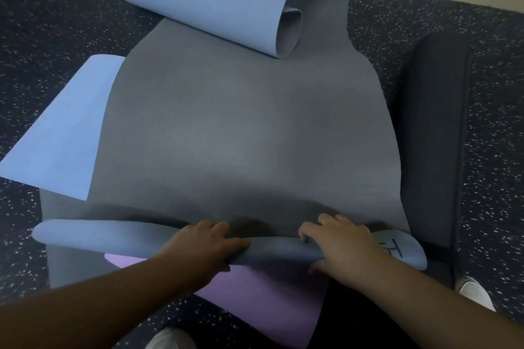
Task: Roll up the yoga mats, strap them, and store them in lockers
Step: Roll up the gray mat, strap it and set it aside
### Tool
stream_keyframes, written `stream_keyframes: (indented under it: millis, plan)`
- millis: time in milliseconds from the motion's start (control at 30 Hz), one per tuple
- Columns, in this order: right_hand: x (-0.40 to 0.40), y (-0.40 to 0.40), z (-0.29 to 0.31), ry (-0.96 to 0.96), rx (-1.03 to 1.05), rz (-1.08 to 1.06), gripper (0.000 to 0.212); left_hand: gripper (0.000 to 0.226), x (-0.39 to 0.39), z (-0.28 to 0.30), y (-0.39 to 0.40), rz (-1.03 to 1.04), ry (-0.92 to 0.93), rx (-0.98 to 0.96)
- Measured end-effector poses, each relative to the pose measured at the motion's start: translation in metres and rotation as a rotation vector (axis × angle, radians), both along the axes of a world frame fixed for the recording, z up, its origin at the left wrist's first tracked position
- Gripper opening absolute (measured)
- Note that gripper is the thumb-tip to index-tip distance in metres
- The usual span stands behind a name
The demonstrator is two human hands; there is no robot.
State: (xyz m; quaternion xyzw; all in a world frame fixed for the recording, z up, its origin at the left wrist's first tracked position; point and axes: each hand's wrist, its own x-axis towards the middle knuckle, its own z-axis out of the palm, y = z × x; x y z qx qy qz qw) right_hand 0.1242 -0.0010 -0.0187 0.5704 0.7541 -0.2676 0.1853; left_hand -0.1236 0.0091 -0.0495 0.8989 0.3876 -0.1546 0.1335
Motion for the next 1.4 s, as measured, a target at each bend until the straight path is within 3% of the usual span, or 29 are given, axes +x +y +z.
stream_keyframes:
  millis: [133, 433, 600, 767, 867, 1067, 1200, 1400]
  plan:
    - [0.001, -0.001, -0.001, 0.016, 0.012, 0.022, 0.043, 0.077, -0.004, -0.013, -0.009, -0.017, -0.046, 0.028]
    - [0.012, 0.013, -0.012, 0.063, 0.134, -0.005, 0.035, 0.033, 0.014, -0.011, 0.007, 0.381, -0.154, 0.059]
    - [0.013, 0.02, -0.021, -0.023, 0.205, 0.049, 0.035, 0.044, 0.015, -0.011, 0.022, 0.303, -0.073, 0.036]
    - [0.013, 0.025, -0.027, -0.051, 0.231, 0.143, 0.034, 0.044, 0.013, -0.014, 0.026, 0.094, 0.011, 0.012]
    - [0.011, 0.028, -0.031, -0.057, 0.2, 0.15, 0.033, 0.044, 0.007, -0.02, 0.022, -0.014, -0.046, 0.093]
    - [0.011, 0.032, -0.036, -0.062, 0.221, 0.111, 0.033, 0.095, -0.009, -0.039, 0.015, -0.053, -0.081, 0.278]
    - [0.01, 0.029, -0.038, -0.075, 0.266, 0.046, 0.029, 0.066, -0.008, -0.041, 0.017, 0.005, -0.078, 0.276]
    - [0.011, 0.016, -0.056, -0.05, 0.638, 0.017, 0.03, 0.062, -0.005, -0.042, 0.021, 0.056, 0.088, 0.153]
